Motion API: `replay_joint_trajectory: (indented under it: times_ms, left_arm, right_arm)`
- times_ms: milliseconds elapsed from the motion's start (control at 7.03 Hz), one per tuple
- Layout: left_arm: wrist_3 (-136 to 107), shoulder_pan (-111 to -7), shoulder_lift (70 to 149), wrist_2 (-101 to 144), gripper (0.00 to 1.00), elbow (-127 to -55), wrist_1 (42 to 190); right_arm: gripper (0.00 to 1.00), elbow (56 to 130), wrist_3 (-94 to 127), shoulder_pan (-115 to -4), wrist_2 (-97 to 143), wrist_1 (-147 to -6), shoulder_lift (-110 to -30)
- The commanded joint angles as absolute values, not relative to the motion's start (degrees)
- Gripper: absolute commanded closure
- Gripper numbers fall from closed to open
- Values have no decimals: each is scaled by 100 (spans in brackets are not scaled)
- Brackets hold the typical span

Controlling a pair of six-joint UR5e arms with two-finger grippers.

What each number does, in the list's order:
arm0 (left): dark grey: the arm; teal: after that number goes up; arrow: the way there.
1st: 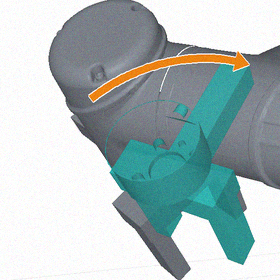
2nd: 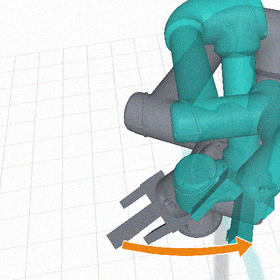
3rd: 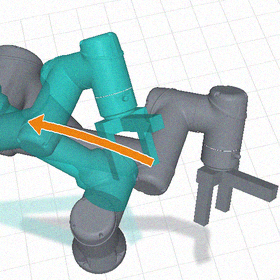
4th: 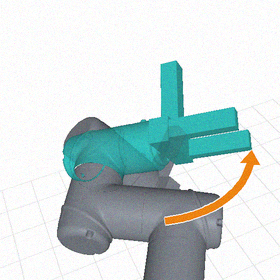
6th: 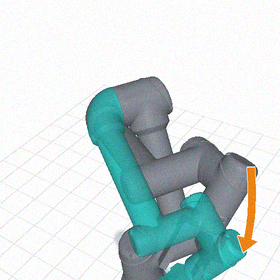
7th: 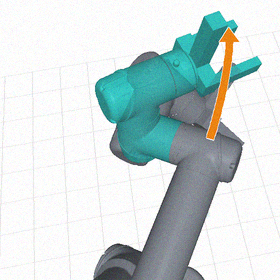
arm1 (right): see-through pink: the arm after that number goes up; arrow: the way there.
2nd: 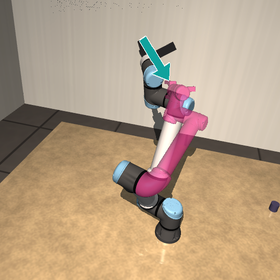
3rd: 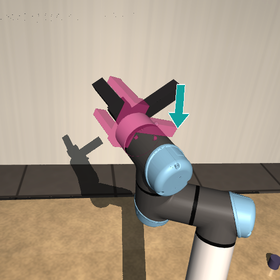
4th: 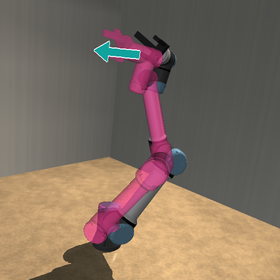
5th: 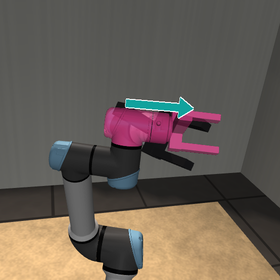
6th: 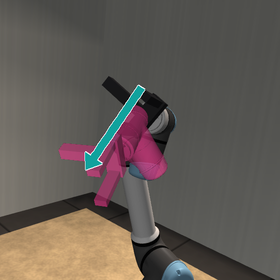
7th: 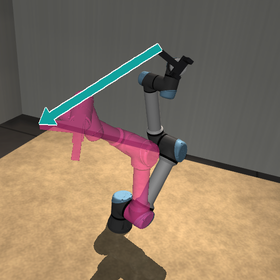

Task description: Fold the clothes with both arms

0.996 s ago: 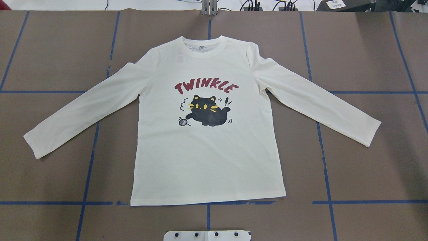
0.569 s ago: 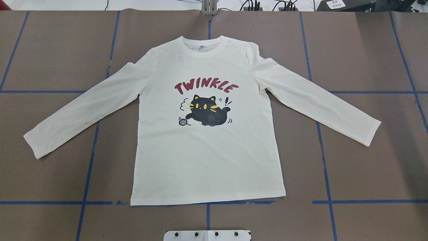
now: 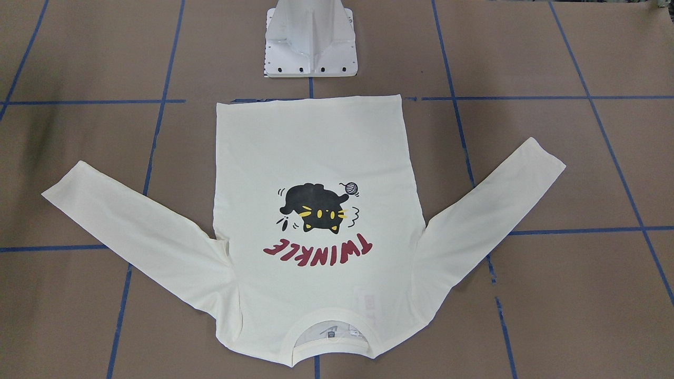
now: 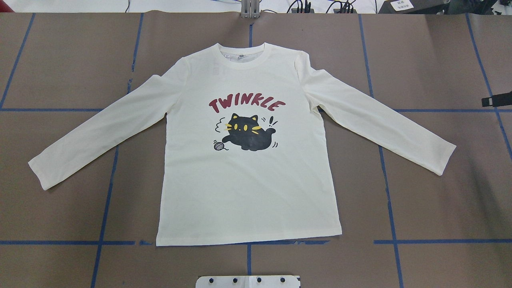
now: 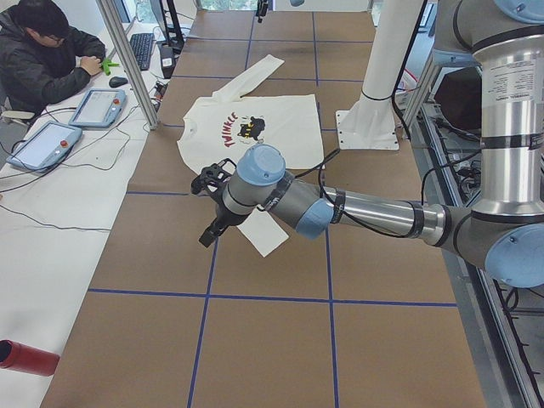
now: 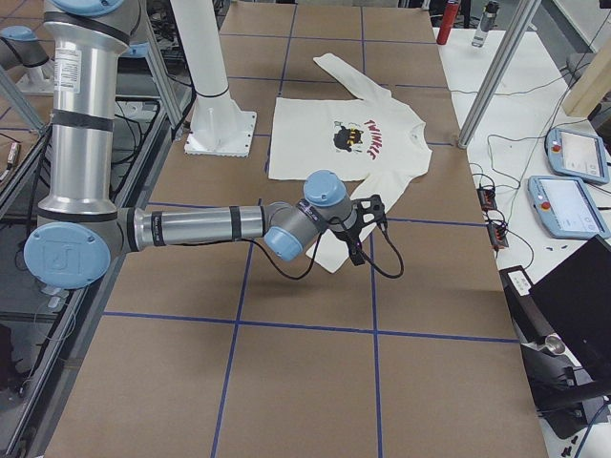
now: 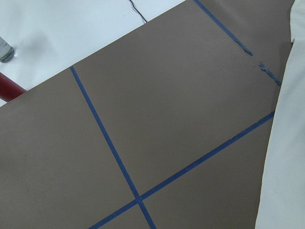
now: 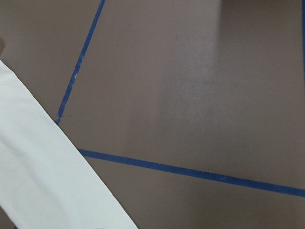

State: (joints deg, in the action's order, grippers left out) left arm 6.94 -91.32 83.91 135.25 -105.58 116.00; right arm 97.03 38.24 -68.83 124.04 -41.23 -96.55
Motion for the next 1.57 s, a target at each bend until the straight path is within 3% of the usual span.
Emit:
replay_joint_trajectory:
  times_ms: [0,569,1423]
  left_arm:
    - [686,-9132,8376,13526,1,-10564,11646]
    - [694,-9132,8376,13526,1,-10573,11654]
    - [712,-9132,8367,13526,1,-10564,11654]
  right_arm:
    - [25,8827,4885,-5891,11646,-2482,-9746]
    - [45,8824,4869,-5151,11154,-2443,-10151]
    - [49,8736,4781,-5107,11004,-2514,-10046]
